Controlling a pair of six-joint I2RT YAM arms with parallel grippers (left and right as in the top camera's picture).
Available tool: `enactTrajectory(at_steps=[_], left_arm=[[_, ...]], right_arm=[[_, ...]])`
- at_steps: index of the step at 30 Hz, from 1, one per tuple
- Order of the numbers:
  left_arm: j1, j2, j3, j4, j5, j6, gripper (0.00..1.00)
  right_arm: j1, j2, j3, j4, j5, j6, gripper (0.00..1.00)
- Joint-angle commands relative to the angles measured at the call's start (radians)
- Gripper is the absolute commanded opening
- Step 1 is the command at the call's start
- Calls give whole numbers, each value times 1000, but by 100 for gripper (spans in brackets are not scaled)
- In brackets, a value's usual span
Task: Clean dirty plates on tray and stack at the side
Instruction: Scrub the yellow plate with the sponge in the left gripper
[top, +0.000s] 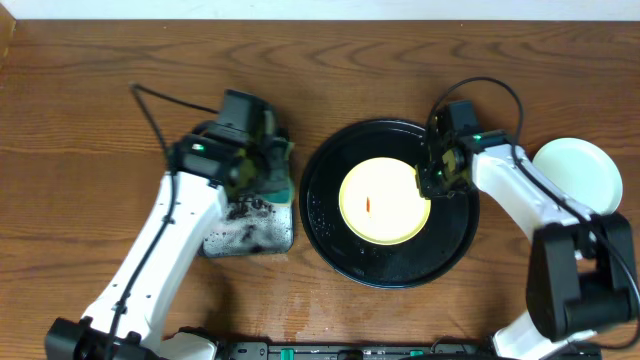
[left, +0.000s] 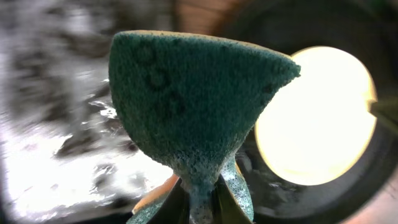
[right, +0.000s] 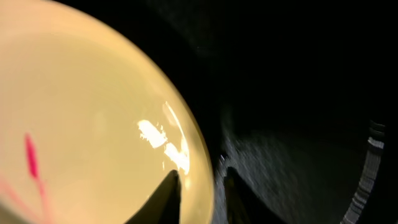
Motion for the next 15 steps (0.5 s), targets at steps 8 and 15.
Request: enactTrajectory(at_steps=[8, 15], left_arm=[[-236, 123, 11, 177, 43, -222, 7], [-315, 285, 11, 352, 175, -330, 8]], right_arm=[[0, 106, -8, 32, -57, -8, 1], [0, 106, -8, 29, -56, -5, 1]])
